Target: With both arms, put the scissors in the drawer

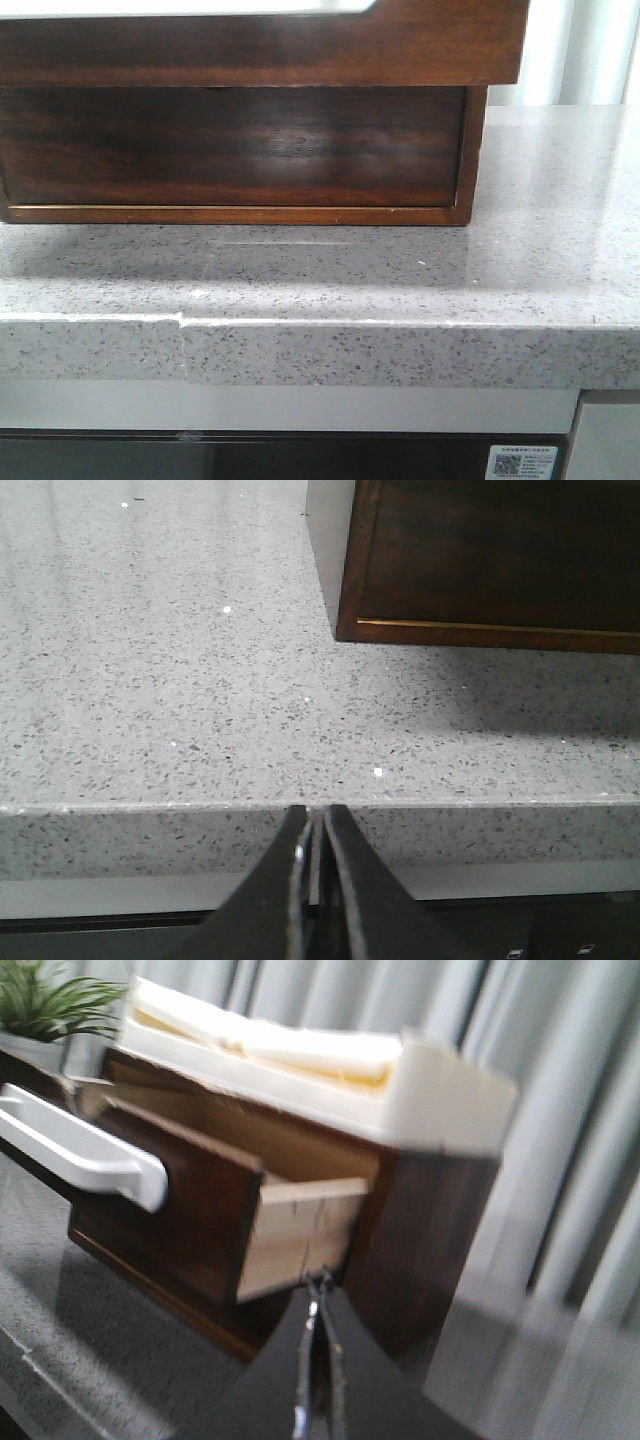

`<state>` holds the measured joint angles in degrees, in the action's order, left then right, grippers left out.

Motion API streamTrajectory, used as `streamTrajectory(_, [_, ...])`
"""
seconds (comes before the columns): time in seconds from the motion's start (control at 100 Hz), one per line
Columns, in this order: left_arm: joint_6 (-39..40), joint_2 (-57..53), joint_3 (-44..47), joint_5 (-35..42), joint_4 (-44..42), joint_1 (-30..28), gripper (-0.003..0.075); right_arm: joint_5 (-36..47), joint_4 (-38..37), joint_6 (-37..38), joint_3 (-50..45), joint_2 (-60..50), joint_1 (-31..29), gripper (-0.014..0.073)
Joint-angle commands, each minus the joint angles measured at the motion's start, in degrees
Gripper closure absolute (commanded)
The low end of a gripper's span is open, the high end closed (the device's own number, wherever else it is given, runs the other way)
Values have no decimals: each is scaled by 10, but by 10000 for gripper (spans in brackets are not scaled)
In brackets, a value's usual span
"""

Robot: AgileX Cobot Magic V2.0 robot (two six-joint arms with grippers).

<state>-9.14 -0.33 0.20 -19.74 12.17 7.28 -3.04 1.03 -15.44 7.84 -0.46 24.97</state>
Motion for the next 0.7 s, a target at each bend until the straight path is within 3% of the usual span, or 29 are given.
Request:
streamTrajectory(0.0, [5, -17, 12, 9, 11, -2, 739, 102, 57, 49, -53, 16, -38, 626])
streamTrajectory(0.08, [5, -17, 12, 9, 11, -2, 739, 100, 68, 74, -95, 16, -71, 626])
streamTrajectory(0.24, [5, -17, 12, 9, 11, -2, 739, -11, 38, 74, -94, 16, -119, 626])
streamTrajectory(0.42, [5, -17, 12, 9, 11, -2, 739, -136, 32, 74, -94, 16, -134, 626])
streamTrajectory(0.54, [5, -17, 12, 9, 11, -2, 739, -144, -10, 70, -94, 16, -134, 626])
streamTrajectory(0.69, [5, -17, 12, 9, 11, -2, 739, -143, -10, 70, -94, 16, -134, 626])
